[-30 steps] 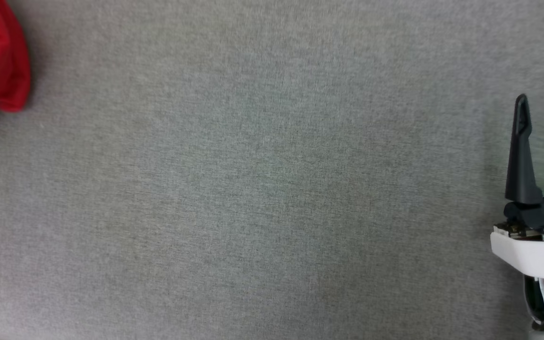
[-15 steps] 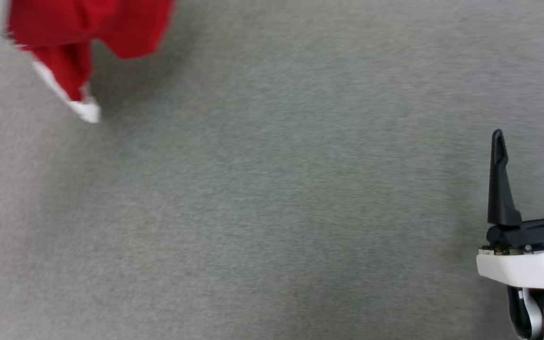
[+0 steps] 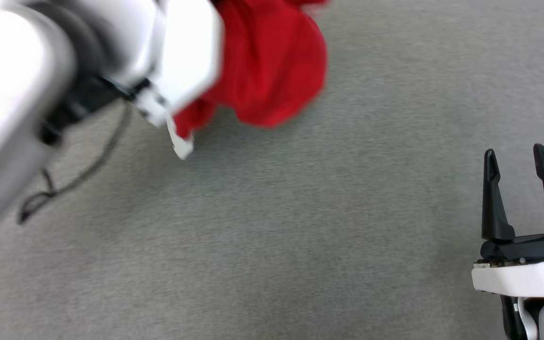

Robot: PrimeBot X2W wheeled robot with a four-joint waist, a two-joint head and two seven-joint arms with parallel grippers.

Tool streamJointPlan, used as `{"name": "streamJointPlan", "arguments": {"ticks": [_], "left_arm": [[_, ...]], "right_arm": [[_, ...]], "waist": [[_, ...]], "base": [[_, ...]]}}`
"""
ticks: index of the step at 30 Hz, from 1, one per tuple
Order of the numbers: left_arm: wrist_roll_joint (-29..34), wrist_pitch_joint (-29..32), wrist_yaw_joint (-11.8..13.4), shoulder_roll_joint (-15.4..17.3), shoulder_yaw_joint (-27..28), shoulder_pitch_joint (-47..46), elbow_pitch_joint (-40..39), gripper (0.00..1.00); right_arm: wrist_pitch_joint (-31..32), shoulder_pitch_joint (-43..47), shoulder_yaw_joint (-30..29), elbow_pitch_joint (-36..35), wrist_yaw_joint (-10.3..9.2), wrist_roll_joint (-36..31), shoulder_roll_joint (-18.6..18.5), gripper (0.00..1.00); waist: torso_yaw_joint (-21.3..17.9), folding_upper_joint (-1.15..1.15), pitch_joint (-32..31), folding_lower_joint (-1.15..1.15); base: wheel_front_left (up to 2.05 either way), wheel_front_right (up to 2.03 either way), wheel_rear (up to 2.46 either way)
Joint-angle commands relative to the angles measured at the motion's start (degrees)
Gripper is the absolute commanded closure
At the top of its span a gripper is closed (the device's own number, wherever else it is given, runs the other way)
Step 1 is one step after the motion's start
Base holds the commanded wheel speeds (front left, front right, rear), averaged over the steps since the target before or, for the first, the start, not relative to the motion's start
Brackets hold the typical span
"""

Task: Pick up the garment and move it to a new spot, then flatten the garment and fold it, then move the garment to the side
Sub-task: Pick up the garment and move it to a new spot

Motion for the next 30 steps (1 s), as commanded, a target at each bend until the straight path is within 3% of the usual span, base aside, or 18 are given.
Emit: {"name": "streamJointPlan", "arguments": {"ticks": [1,14,22,24,25,26,30], "left_arm": [[-0.24,-0.5,0.08,-0.69,-0.79,0.71,-0.21,1.0],[-3.56,-5.97,0.07,-9.9,-17.84,8.58,5.55,1.0],[-1.44,-3.49,-0.14,-12.17,-20.18,18.7,8.37,1.0],[0.02,-6.21,-0.12,-12.25,-20.15,19.3,8.78,0.98],[0.44,-7.86,-0.09,-12.22,-20.05,18.97,9.02,0.53],[1.22,-9.85,-0.05,-12.21,-19.91,18.44,9.2,0.0],[3.18,-20.38,0.07,-12.47,-18.67,16.94,9.65,0.0]], "right_arm": [[-0.12,0.56,0.11,0.04,-0.04,0.51,0.14,0.0],[-0.12,-2.2,0.75,-0.02,-0.04,1.76,0.13,0.0],[-0.12,-3.18,0.89,0.16,-0.04,2.04,0.13,0.0],[-0.12,-2.93,0.67,0.37,-0.04,1.83,0.13,0.0],[-0.13,-2.66,0.68,0.49,-0.04,1.66,0.13,0.0],[-0.12,-2.37,0.58,0.66,-0.04,1.44,0.13,0.0],[-0.13,-1.06,-0.01,1.1,-0.04,0.71,0.13,0.0]], "waist": [[-1.37,0.0,0.02,0.0],[-4.52,0.0,5.7,0.0],[-5.22,0.0,7.72,0.0],[-4.87,0.0,7.29,0.0],[-4.67,0.0,6.93,0.0],[-4.4,0.0,6.38,0.0],[-2.92,0.0,3.46,0.0]], "base": [[0.0,0.0,0.0],[0.0,0.0,0.0],[0.0,0.0,0.0],[0.0,0.0,0.0],[0.0,0.0,0.0],[0.0,0.0,0.0],[0.0,0.0,0.0]]}}
